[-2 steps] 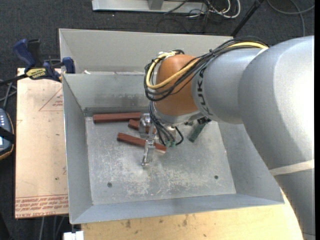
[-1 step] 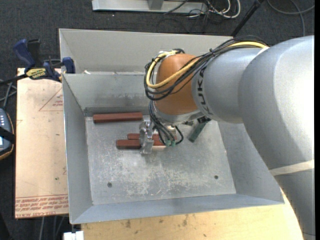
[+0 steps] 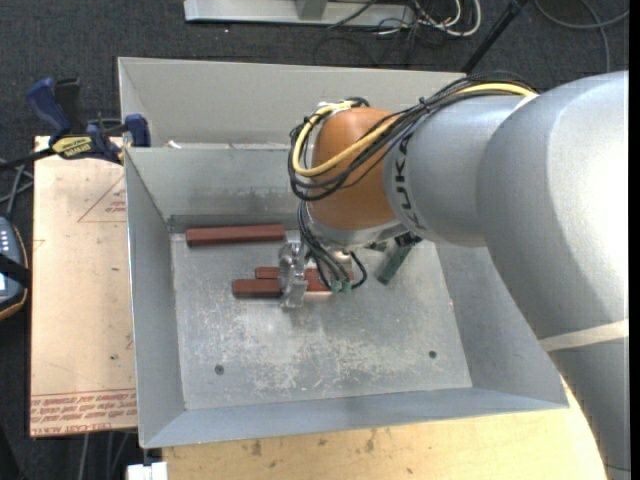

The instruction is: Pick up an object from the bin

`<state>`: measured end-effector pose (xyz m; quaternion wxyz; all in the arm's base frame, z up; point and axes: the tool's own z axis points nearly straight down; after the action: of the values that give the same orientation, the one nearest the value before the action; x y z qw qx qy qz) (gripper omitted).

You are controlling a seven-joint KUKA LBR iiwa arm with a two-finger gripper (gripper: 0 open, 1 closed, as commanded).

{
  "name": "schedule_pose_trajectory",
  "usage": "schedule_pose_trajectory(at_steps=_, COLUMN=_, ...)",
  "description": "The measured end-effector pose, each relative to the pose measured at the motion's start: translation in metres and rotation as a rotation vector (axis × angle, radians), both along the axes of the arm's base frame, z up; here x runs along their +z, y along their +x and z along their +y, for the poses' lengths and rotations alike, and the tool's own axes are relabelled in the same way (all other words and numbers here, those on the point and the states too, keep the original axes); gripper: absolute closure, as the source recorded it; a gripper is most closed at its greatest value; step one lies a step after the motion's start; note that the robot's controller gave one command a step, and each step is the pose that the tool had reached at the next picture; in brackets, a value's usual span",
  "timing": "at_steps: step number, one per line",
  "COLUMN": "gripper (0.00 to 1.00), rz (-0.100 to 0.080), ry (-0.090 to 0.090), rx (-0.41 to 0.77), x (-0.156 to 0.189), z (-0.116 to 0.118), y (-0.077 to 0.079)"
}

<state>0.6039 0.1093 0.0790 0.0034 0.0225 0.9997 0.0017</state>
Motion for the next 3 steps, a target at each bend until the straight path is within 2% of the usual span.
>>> schedule_pose_trajectory(at_steps=1, gripper=1.0, rz=0.0, ry=0.0, rx=0.001, x=0.0, z=0.0, y=0.0)
schedule_pose_trajectory(at_steps=2, gripper=0.0, rz=0.004, ry=-0.001, rx=-0.072, x=-0.007, z=-0.004, y=-0.021)
schedule_pose_trajectory(at_steps=3, gripper=1.0, rz=0.005, ry=-0.001, rx=-0.073, x=-0.007, z=-0.004, y=-0.021)
